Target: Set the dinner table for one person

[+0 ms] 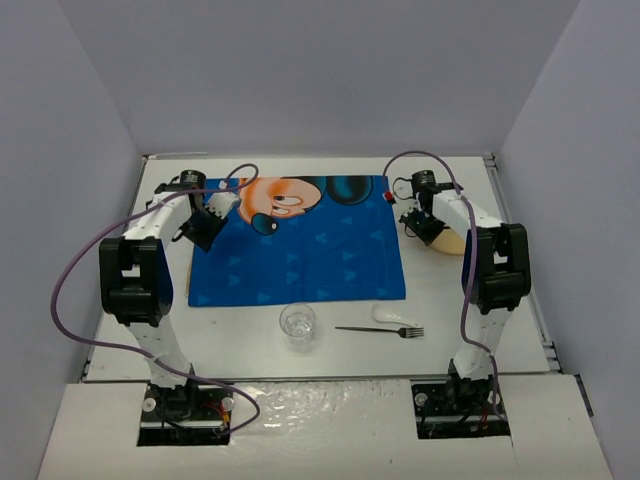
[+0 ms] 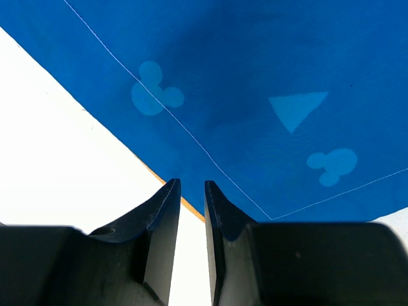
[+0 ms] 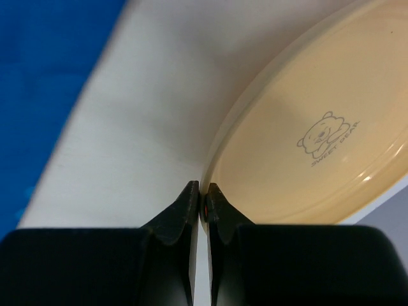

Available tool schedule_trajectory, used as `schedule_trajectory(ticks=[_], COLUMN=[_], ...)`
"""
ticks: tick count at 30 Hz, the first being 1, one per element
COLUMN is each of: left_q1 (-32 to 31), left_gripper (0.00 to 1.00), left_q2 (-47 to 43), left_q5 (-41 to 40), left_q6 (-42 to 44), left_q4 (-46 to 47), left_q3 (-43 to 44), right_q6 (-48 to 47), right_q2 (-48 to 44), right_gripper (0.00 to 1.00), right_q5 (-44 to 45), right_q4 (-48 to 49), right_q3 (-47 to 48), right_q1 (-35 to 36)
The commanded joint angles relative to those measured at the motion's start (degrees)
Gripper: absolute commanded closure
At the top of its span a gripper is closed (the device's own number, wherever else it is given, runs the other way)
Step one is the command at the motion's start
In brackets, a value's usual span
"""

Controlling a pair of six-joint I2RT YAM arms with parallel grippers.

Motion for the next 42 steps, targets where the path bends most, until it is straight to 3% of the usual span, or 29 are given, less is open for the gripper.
schedule_trajectory(ticks=[1,3,7,9,14,19,24,29,42], left_q1=[-0.3,-0.3,-0.3,-0.3,-0.1,-0.1,0.0,0.2,2.4], left_gripper=[0.81,0.81,0.81,0.81,0.81,0.81,0.81,0.81,0.81], left_q2=[-2.7,-2.8,-2.9,-2.9,-3.3,-4.2,-4.8,-5.7,-7.7], left_q5=[0.0,0.0,0.0,-0.2,-0.5,-0.4,-0.3,-0.3,0.6], left_q6=[-0.1,-0.1,0.0,0.1,0.2,-0.3,-0.8,-1.4,-1.8], left_q4=[0.7,1.0,1.6,1.8,2.1,3.1,4.3,5.7,9.6], left_q3=[0.7,0.5,-0.3,-0.7,-0.8,-1.1,-2.3,-3.7,-8.5], right_q6=[2.5,2.7,3.1,3.4,4.3,9.5,15.6,18.7,20.1], right_q2=[-4.5,-4.0,-2.1,-2.3,-4.6,-8.7,-8.1,-3.4,4.3], right_gripper=[0.99,0.96,0.52,0.43,0.32,0.34,0.34,0.35,0.36], right_q5=[-3.5,-3.0,-0.4,0.3,-1.1,0.4,-0.5,-1.1,-4.1], right_q4=[-3.4,-3.2,-2.6,-1.8,-1.5,1.3,6.1,8.5,9.4], right_q3=[1.6,1.7,2.0,1.9,3.0,6.6,8.6,9.1,11.6], right_q1=[0.0,0.1,-0.4,-0.8,-1.0,-2.9,-13.6,-19.9,-22.5])
